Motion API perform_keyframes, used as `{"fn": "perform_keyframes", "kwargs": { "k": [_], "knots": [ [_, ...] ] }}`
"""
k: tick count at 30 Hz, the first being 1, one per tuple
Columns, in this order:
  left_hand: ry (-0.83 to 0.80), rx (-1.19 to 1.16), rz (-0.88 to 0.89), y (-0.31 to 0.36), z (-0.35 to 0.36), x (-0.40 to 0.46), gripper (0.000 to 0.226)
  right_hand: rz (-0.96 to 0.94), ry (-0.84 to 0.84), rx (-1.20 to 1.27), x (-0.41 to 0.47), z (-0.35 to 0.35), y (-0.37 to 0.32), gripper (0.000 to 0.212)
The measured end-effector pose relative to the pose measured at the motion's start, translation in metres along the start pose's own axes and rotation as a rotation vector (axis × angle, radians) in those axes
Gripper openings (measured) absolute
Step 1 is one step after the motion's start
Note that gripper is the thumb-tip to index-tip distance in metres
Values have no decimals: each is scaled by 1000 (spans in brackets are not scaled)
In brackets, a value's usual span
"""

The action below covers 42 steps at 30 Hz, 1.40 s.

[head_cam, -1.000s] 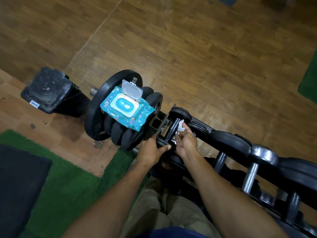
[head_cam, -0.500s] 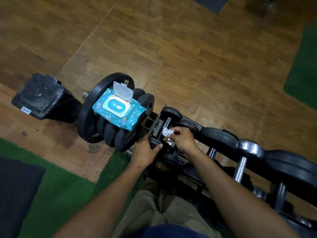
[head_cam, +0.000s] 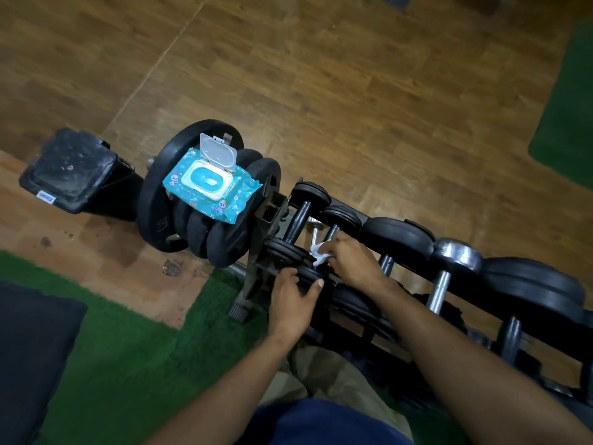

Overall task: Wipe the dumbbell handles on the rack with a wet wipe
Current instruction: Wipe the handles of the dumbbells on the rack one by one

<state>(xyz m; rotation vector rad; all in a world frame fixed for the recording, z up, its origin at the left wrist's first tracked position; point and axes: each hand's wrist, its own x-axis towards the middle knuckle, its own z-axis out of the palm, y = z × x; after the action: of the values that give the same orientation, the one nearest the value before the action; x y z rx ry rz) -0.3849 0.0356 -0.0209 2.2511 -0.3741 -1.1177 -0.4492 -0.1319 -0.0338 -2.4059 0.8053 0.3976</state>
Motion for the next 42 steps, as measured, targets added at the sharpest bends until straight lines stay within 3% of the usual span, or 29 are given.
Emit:
{"fn": "perform_keyframes", "kwargs": {
  "k": [3, 10, 13, 22, 26, 29, 33, 38, 42],
  "knots": [
    [-58, -36, -113, 3, 10, 3, 79, -75, -39, -51, 0, -2, 0, 41],
    [42, -60, -175, 11, 22, 12, 49, -185, -66, -123, 6, -4, 3, 32],
    [71, -12, -167, 12, 25, 12, 50, -161, -18, -112, 6, -7, 9, 19],
    [70, 14, -200, 9, 28, 17, 53, -59, 29, -121, 21, -11, 20, 29],
    [82, -12, -202, 6, 27, 21, 54, -246, -85, -184, 19, -6, 7, 26],
    [99, -39, -197, 6, 25, 23, 43, -363, -173, -223, 14, -2, -2, 21],
    [66, -36, -214, 7, 20, 25, 46, -210, -1, -229, 16, -5, 5, 26],
    [37, 50, -187, 5, 15, 30, 53, -326, -180, -215, 10, -1, 4, 21],
    [22, 97, -167, 5, 12, 30, 54, -129, -36, -113, 8, 0, 8, 28]
  ]
}}
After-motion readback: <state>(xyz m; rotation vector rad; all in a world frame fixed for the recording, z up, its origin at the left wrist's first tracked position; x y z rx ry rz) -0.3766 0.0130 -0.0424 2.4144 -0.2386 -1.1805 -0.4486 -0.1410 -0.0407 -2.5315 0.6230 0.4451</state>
